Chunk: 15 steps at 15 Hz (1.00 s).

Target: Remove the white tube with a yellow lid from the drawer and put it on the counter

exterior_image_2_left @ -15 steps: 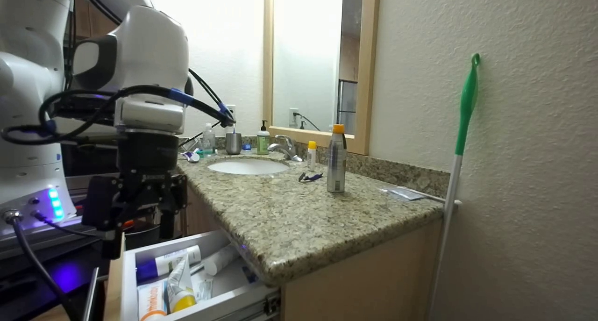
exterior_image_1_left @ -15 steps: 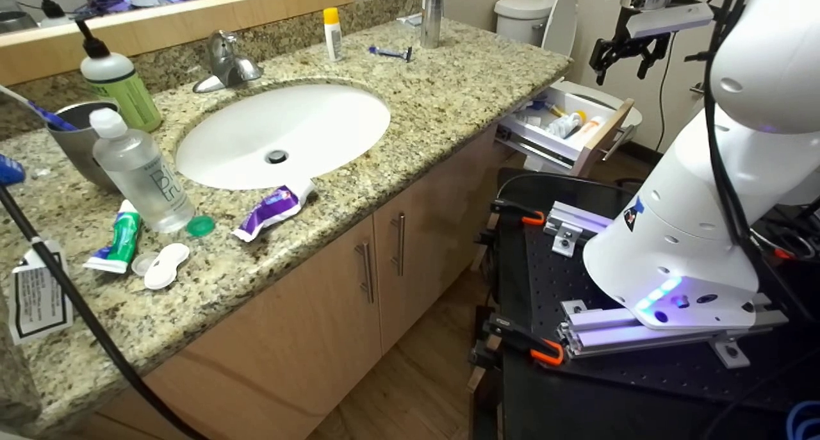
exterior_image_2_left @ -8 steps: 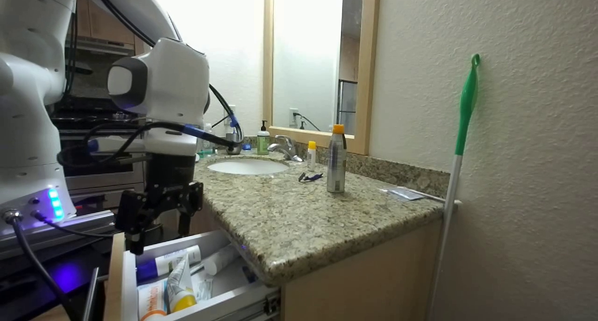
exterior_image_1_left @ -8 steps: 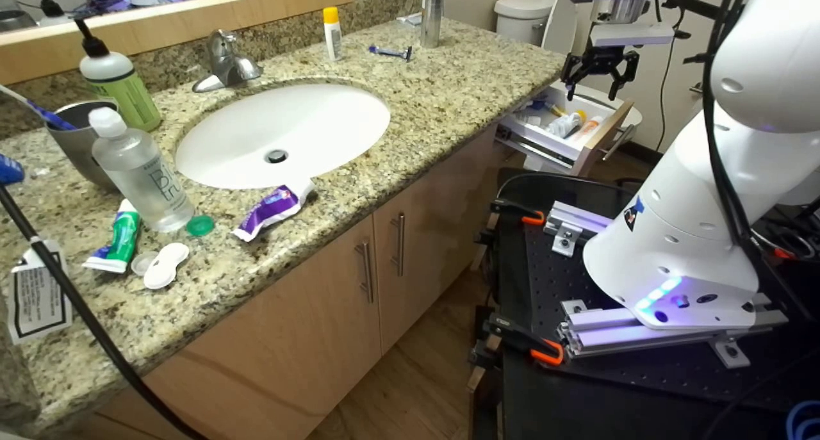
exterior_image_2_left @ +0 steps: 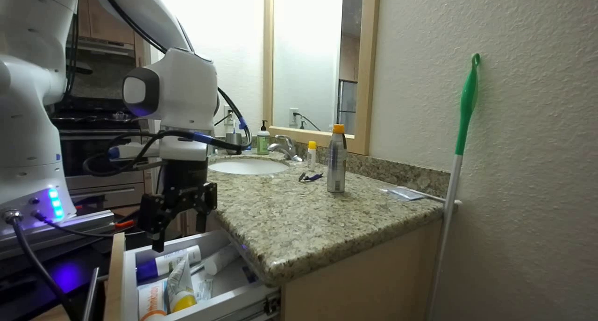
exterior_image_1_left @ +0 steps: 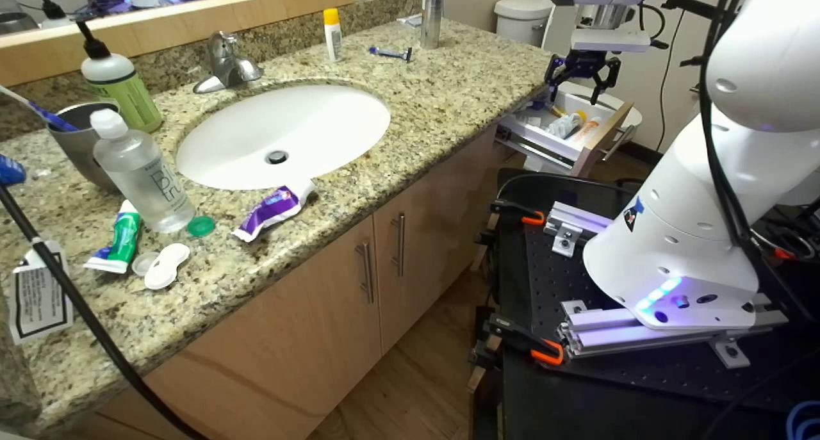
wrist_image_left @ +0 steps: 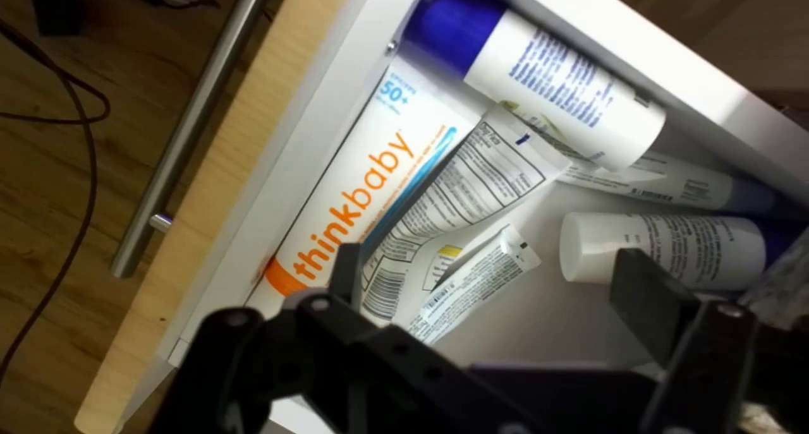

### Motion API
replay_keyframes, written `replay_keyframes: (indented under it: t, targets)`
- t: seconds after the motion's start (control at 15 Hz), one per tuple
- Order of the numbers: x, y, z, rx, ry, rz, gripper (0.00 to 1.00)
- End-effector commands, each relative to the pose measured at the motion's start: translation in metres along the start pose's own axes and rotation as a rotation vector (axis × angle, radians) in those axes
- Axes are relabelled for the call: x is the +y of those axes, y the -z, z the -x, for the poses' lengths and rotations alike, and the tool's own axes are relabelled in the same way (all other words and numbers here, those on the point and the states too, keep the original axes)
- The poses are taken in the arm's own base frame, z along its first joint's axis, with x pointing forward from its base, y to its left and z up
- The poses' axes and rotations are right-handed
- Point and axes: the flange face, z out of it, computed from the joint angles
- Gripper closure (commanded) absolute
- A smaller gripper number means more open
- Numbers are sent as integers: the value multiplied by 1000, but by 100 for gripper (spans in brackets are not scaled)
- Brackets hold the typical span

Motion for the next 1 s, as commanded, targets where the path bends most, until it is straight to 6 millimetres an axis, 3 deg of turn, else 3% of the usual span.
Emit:
replay_keyframes:
  t: [0.0,0.2,0.27,0.93]
  targets:
    - [-19,-30,-10,15,-93,77,0]
    - [-21,-49,-11,2,-151,148,0]
    - [-13,-33,-2,-10,-126,86,0]
    - [-23,-78,-7,-13,-178,133,0]
